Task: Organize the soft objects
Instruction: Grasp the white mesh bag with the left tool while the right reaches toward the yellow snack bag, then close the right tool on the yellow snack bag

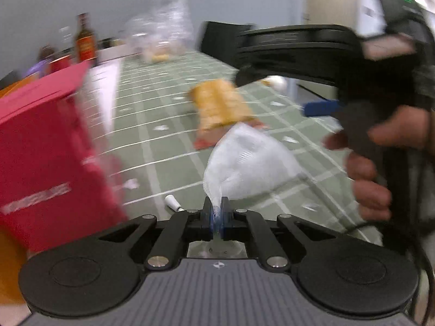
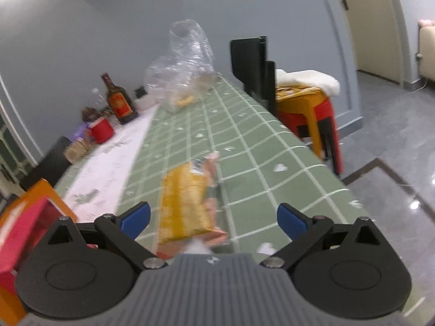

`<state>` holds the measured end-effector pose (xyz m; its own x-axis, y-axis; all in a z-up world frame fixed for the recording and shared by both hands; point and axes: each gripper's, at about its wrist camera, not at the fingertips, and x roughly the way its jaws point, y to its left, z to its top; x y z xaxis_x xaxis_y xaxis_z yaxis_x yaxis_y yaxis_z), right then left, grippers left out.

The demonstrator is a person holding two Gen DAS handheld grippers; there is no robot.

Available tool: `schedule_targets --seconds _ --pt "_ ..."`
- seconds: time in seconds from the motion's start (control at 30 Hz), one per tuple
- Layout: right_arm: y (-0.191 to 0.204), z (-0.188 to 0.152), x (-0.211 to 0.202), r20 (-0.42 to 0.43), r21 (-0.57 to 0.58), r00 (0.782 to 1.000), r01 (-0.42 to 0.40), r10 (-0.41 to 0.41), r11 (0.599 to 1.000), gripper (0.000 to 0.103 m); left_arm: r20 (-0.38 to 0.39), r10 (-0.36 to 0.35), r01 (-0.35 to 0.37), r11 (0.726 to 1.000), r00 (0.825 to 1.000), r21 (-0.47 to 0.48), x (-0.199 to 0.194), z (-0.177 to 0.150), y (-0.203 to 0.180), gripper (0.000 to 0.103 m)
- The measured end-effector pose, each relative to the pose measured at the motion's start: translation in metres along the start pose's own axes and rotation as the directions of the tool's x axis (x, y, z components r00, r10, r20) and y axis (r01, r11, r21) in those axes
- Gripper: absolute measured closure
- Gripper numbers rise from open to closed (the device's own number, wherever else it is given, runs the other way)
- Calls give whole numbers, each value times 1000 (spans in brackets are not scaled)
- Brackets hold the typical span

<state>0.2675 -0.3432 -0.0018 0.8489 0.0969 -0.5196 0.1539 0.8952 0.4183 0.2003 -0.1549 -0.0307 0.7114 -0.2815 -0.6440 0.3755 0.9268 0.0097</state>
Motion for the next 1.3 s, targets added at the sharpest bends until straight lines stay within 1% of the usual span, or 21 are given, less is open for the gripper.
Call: schedule_targets --seconds 0.07,0.13,0.17,0.23,0.3,0.37,0.4,0.43,0.47,0.57,0.67,0.73,0.77,0.83,0.9,0.97,1.1,1.17,1.27,1.3 --pt "7 -1 1 30 -9 999 -17 17 1000 5 3 61 -61 996 998 -60 -1 -1 8 99" --pt "15 -4 3 75 -40 997 -22 25 999 4 -1 110 -109 984 994 -141 -3 -1 18 98" --pt "19 -6 6 89 -62 996 -18 24 998 4 -4 126 -125 975 992 -186 -4 -1 23 98" --pt "27 -10 14 87 -113 996 -8 17 994 3 -4 145 -141 956 989 -256 -7 -2 32 98" --pt "37 -16 25 56 -189 998 18 -8 982 3 -2 152 -146 946 988 -288 -9 -3 37 98" --pt "48 -25 36 50 -291 996 91 -80 952 3 0 159 -152 939 987 -309 -10 -3 40 98" --pt "54 -30 41 56 -346 992 122 -110 930 3 1 160 -152 938 987 -312 -10 -3 40 98" --pt "58 -31 46 35 -375 991 136 -132 917 3 4 166 -156 934 986 -321 -11 -3 40 98" --pt "60 -31 49 27 -387 990 139 -139 911 3 6 170 -160 934 985 -320 -11 -3 40 98" --pt "59 -30 53 18 -367 992 126 -128 922 3 12 189 -177 937 982 -300 -13 -4 37 98" --pt "59 -27 63 -8 -355 987 146 -159 923 4 16 202 -189 939 979 -287 -11 -6 33 98" --pt "58 -26 69 -33 -351 986 143 -165 925 14 16 204 -191 940 979 -284 -11 -7 32 98" --pt "57 -25 71 -46 -345 985 142 -168 928 27 16 202 -189 940 979 -285 -11 -7 32 98" --pt "55 -26 68 -44 -328 987 131 -153 936 30 17 197 -184 939 980 -289 -11 -7 33 98" --pt "54 -28 65 -32 -318 988 132 -150 939 37 18 194 -180 939 981 -292 -12 -8 34 98" --pt "55 -29 63 -28 -335 986 145 -164 931 40 19 193 -179 940 981 -292 -11 -8 35 98" --pt "57 -35 52 -36 -381 981 160 -188 911 43 22 194 -180 942 981 -282 -11 -8 34 98" --pt "59 -36 44 -63 -397 974 176 -218 901 43 21 193 -179 942 981 -284 -11 -8 35 98" --pt "50 -35 29 -121 -353 969 162 -217 921 42 20 190 -176 941 982 -288 -12 -8 36 98" --pt "46 -36 25 -129 -339 969 156 -210 928 39 21 189 -175 941 982 -288 -12 -8 35 98"
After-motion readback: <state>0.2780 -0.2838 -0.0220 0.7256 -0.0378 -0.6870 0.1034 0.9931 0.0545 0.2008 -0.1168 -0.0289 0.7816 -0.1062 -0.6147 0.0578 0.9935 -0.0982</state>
